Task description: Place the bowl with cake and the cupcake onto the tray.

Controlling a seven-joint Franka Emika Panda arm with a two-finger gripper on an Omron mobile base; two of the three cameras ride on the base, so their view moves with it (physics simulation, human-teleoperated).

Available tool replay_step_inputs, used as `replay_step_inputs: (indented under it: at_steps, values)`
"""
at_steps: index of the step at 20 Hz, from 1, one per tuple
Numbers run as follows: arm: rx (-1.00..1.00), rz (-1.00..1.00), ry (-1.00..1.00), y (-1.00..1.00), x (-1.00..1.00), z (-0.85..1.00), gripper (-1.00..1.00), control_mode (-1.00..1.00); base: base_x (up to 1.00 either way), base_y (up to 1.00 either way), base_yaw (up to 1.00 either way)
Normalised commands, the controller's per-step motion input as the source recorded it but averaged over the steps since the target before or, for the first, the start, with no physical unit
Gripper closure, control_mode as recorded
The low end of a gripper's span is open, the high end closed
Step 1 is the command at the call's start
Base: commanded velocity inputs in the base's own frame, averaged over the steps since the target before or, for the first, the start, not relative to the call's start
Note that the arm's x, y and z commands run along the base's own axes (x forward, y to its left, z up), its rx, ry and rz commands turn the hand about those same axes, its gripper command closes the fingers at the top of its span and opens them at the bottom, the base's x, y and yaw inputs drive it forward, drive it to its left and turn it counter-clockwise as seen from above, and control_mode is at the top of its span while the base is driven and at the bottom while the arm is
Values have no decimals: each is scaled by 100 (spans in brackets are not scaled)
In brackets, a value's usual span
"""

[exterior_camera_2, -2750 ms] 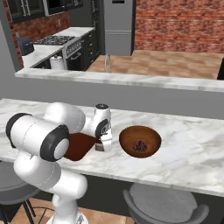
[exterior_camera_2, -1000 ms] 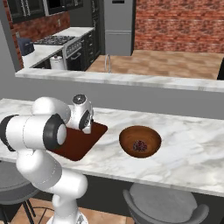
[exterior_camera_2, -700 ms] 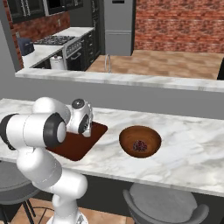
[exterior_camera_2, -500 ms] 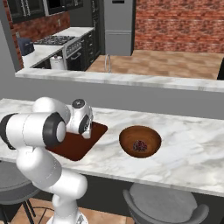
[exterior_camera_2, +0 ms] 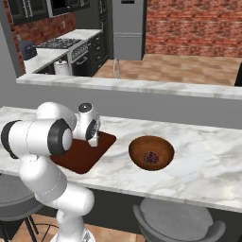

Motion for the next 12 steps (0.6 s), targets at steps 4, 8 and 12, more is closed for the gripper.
replay_step_inputs:
  at_steps: [4, 8, 12]
  values:
    - [0, 0, 0, 0, -1, 0, -100, -100, 0, 0, 0]
    - [0, 0, 0, 0, -1, 2, -100, -100, 0, 0, 0]
    - [-1, 0, 9, -13, 0, 75, -100, -100, 0, 0, 0]
